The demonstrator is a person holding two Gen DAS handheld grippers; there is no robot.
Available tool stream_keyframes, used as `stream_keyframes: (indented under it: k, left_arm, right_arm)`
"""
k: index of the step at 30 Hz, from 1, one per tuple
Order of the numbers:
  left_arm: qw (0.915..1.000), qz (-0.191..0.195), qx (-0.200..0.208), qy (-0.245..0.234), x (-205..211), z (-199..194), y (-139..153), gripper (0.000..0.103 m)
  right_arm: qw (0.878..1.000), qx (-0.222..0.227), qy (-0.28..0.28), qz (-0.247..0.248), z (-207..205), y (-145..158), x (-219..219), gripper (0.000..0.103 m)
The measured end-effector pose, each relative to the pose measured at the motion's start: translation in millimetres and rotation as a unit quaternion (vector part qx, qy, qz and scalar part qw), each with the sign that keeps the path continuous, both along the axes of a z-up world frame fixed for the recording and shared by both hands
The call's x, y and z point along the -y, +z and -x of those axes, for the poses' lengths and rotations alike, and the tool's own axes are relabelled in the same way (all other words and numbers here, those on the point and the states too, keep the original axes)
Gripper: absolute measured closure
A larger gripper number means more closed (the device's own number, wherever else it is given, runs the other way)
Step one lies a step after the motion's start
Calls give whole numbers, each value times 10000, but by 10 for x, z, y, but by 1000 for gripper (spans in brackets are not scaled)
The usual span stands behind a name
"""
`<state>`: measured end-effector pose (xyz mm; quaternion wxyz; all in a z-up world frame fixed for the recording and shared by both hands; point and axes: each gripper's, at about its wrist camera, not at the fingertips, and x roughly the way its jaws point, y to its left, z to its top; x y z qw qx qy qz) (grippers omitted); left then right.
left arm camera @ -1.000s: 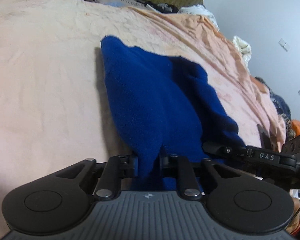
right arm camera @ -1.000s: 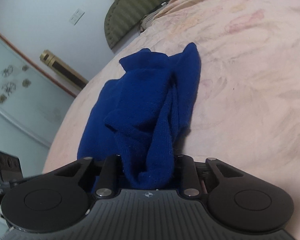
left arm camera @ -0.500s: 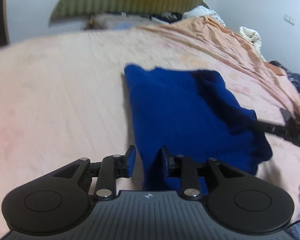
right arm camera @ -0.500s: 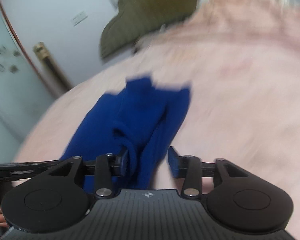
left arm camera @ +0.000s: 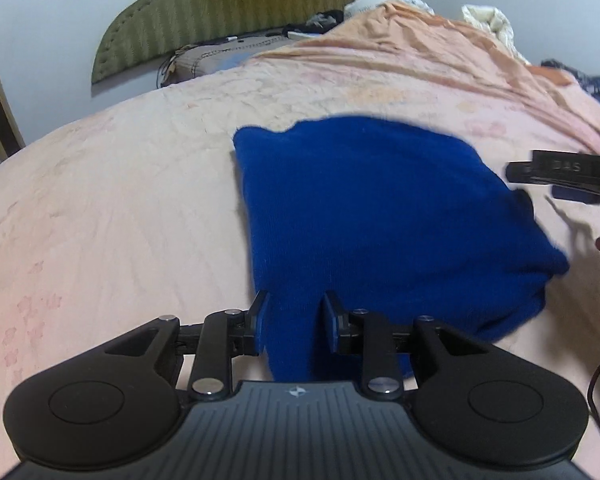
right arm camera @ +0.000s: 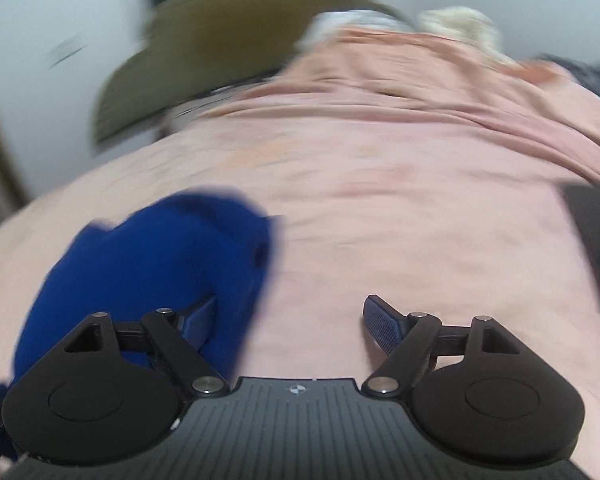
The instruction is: Fold small clothes
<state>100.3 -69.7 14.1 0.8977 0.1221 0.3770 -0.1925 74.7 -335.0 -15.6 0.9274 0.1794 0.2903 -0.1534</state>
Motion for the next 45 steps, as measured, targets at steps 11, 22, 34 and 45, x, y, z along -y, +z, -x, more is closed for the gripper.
stream_keyframes:
  k: [11, 22, 34, 45]
  left_arm:
    - [9986, -288, 309, -316, 180, 158, 16, 75]
    - [9949, 110, 568, -830, -215, 449, -34, 23]
    - [9868, -869, 1176, -690, -274, 557, -194, 23]
    - [9984, 20, 534, -184, -639, 451, -47, 23]
  right_arm:
    - [9973, -252, 683, 14, -557, -50, 34, 20]
    - [9832, 392, 1438, -1054, 624, 53, -57, 39]
    - [9838, 61, 1786, -112, 631, 109, -598, 92]
    - [9759, -194, 1915, -1027, 676, -27, -457, 87]
